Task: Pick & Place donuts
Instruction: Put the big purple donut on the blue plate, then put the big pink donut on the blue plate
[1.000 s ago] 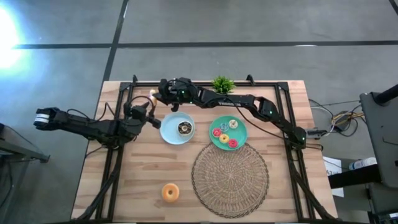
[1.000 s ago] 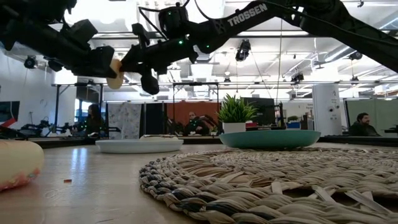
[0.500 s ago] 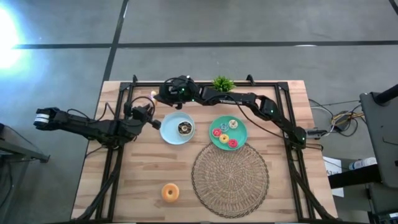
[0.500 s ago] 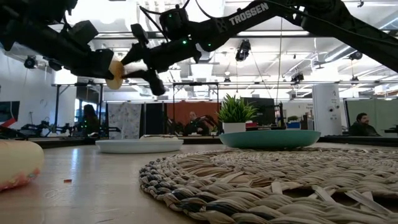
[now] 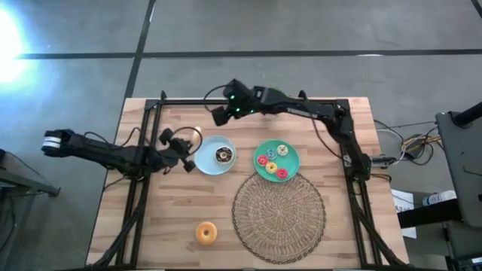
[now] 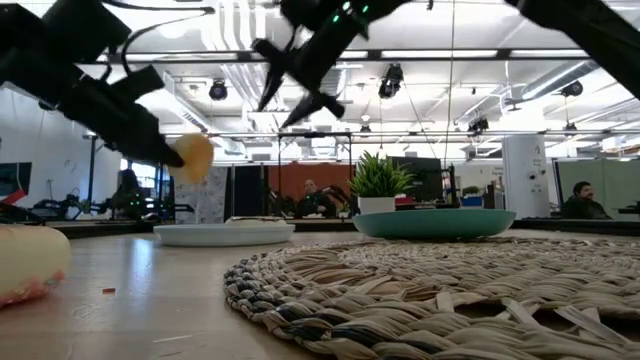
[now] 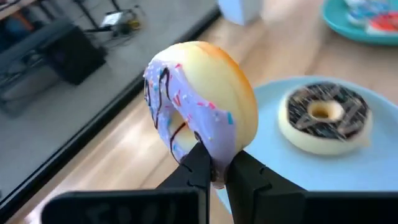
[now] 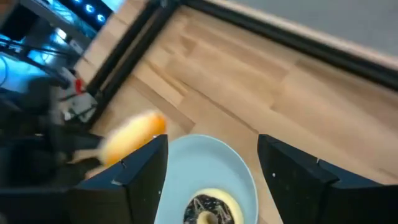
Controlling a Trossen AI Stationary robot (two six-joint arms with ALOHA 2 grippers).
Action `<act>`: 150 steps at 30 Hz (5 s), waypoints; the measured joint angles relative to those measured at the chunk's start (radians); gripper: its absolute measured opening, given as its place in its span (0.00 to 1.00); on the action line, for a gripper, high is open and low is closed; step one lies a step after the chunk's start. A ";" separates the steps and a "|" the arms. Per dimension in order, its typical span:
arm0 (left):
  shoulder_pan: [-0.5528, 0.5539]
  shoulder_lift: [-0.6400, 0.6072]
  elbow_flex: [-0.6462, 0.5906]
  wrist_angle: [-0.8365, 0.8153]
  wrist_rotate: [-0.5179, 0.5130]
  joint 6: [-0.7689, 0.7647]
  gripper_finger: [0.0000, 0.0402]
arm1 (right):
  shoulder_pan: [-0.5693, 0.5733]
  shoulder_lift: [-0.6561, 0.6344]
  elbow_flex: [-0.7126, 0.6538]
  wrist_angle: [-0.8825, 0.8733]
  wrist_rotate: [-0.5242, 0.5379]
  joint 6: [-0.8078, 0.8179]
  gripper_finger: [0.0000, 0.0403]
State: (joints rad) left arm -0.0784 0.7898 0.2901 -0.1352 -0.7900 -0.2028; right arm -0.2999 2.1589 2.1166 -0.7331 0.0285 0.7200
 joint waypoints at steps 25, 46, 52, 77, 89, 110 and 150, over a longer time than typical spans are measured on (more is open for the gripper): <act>0.080 0.580 0.299 -0.244 0.288 0.586 0.02 | 0.021 -0.155 0.000 -0.105 0.076 -0.024 0.56; 0.104 0.584 0.330 -0.252 0.272 0.593 0.22 | 0.023 -0.155 -0.001 -0.101 0.077 -0.070 0.56; 0.103 0.560 0.331 -0.363 0.273 0.576 0.36 | 0.023 -0.155 -0.005 -0.100 0.076 -0.078 0.56; -0.030 -0.011 0.342 -0.564 0.696 0.007 0.39 | 0.232 -0.155 -0.083 -0.125 -0.123 -0.427 0.56; -0.123 -0.031 0.342 -0.571 0.671 -0.175 0.39 | 0.497 -0.132 -0.107 -0.107 -0.105 -0.555 0.56; -0.123 -0.021 0.342 -0.516 0.576 -0.248 0.39 | 0.711 0.270 0.043 0.088 -0.112 -1.021 0.56; -0.122 -0.016 0.341 -0.516 0.526 -0.329 0.39 | 0.680 0.442 0.093 0.231 -0.066 -0.808 0.42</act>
State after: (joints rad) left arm -0.2008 0.7738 0.6315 -0.6510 -0.2637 -0.5316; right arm 0.3802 2.6007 2.2097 -0.5025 -0.0380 -0.0885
